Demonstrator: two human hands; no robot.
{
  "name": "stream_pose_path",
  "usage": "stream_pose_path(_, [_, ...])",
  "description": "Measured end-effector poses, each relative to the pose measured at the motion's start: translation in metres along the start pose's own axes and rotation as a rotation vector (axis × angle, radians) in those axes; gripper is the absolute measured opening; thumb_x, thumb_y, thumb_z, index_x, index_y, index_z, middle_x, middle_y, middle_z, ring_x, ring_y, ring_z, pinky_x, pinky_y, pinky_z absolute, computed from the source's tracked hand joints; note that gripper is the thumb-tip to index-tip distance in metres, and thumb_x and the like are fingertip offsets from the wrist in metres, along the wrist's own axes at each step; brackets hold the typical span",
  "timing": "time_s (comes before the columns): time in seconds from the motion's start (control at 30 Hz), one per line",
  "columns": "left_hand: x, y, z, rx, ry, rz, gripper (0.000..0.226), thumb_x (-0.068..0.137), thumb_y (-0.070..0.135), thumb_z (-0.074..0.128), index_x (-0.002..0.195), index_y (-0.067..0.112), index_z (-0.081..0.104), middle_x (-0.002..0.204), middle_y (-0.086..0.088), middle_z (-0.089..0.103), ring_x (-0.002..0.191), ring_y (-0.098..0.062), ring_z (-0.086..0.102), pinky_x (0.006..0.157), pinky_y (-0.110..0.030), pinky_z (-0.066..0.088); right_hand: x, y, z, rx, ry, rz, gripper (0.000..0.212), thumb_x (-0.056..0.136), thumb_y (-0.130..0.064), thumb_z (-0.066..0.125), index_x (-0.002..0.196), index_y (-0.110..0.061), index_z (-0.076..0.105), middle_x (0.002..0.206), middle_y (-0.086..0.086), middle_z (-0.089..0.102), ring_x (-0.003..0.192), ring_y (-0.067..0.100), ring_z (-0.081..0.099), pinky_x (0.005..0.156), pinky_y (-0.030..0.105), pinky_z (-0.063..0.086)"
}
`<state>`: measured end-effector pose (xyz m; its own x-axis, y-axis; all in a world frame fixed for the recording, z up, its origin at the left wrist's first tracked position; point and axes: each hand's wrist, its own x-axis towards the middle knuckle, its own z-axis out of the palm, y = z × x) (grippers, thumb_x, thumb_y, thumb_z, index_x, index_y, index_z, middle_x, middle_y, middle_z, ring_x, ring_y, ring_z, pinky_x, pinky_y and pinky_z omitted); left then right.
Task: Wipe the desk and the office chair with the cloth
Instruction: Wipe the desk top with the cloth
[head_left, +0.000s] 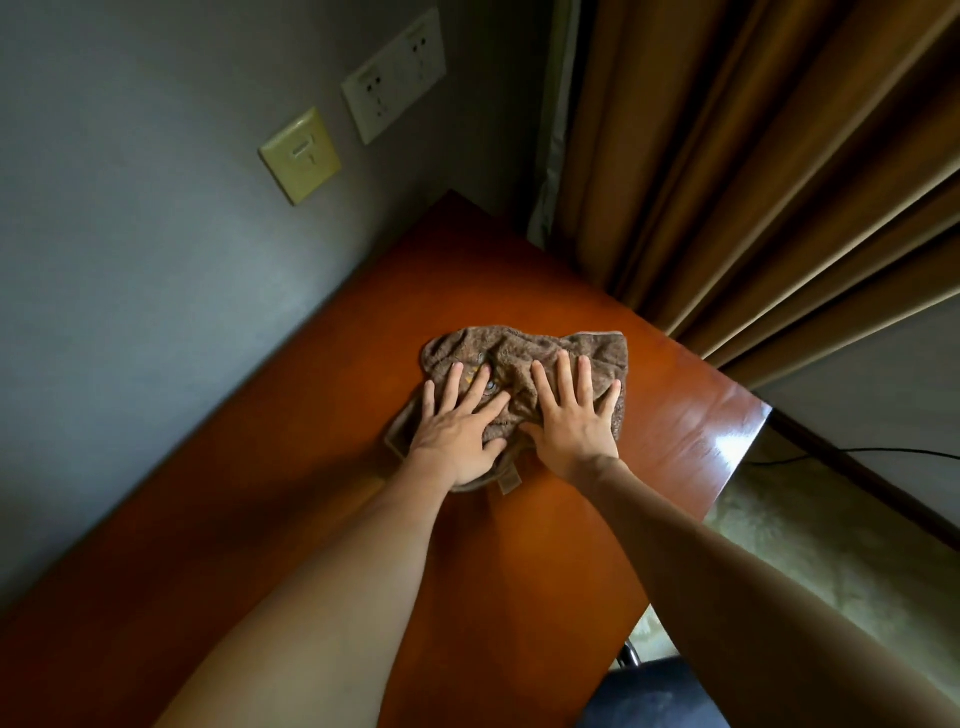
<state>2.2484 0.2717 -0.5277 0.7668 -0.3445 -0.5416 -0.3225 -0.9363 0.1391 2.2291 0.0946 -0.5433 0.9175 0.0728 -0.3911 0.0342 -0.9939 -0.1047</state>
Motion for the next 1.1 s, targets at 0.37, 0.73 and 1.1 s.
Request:
stream_pose_path(0.37, [0.088, 0.019, -0.043, 0.032, 0.040, 0.024, 0.066, 0.102, 0.057, 0.034, 0.158, 0.042, 0.003, 0.165, 0.006, -0.023, 0.148, -0.028, -0.033, 0.121, -0.058, -0.010, 0.071, 0.053, -0.026, -0.017, 0.086, 0.024, 0.074, 0.103, -0.059, 0.022, 0.159, -0.026, -0.012, 0.167, 0.011, -0.016, 0.150, 0.038, -0.023, 0.114, 0.074, -0.003])
stream_pose_path(0.73, [0.145, 0.039, -0.072, 0.062, 0.101, 0.070, 0.064, 0.102, 0.054, 0.037, 0.159, 0.039, 0.011, 0.168, 0.005, -0.015, 0.150, -0.028, -0.026, 0.121, -0.059, -0.009, 0.108, 0.086, -0.035, 0.036, 0.210, 0.095, 0.067, 0.104, -0.050, 0.032, 0.160, -0.021, 0.009, 0.160, 0.017, 0.021, 0.146, 0.041, 0.017, 0.114, 0.070, 0.015])
stream_pose_path(1.1, [0.148, 0.096, -0.060, 0.092, 0.109, 0.251, 0.059, 0.103, 0.054, 0.033, 0.158, 0.039, 0.017, 0.167, 0.005, -0.020, 0.149, -0.027, -0.030, 0.120, -0.058, -0.010, 0.063, 0.131, -0.004, -0.083, 0.457, 0.224, 0.049, 0.096, -0.018, 0.053, 0.142, -0.009, 0.039, 0.120, 0.019, 0.047, 0.111, 0.041, 0.045, 0.111, 0.063, 0.028])
